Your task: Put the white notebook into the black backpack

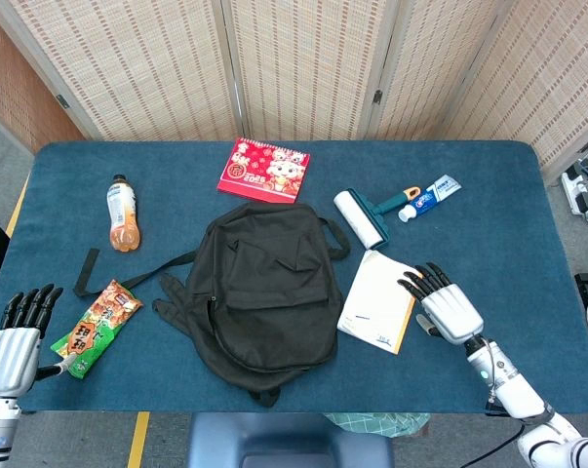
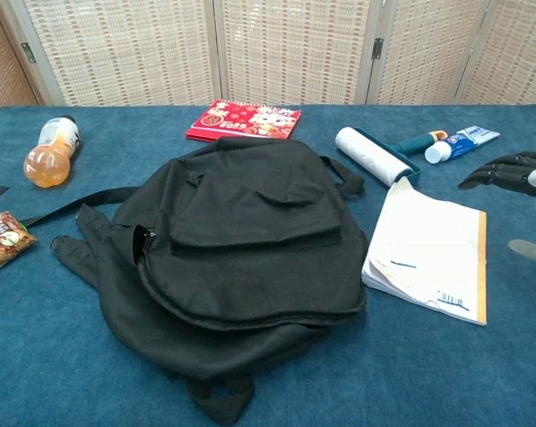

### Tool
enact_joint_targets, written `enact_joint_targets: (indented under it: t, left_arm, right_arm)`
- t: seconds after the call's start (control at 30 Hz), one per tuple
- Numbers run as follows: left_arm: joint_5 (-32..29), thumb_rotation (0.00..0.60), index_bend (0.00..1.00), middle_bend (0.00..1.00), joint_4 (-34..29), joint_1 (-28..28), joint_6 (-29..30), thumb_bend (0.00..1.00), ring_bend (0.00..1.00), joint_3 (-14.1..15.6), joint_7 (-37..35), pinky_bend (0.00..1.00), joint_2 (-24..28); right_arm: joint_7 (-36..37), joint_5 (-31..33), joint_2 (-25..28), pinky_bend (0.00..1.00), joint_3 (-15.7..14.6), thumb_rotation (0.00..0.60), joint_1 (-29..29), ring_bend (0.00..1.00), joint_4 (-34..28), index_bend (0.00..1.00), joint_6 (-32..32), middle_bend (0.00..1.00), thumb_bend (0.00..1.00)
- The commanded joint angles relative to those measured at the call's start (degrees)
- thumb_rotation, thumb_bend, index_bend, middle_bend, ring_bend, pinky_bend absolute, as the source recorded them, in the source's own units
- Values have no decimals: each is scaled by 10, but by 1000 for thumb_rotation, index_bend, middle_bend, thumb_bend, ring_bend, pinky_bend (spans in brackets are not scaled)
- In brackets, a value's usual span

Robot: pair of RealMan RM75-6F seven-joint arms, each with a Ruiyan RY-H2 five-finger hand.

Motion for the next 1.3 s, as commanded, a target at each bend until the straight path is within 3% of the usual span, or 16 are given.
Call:
enact_joint_targets:
  t: [0.03,0.57,1.3]
  left_arm:
    - [-1,600,89,97,-2,0,-1,72,91,0,2,66,1]
    - [-3,600,84,95,-6,-1,-7,71,90,3,5,66,2]
    - [-8,600,80,95,-4,-2,-14,72,90,4,2,66,1]
  right_arm:
    - [10,-13,-20,86,-11,600,-1,96,31,189,8,178,449]
    - [39,-40,-108,86,-41,600,0,97,166,190,14,178,449]
    - [51,-39,-129,86,-50,600,8,95,200,189,11,179,449]
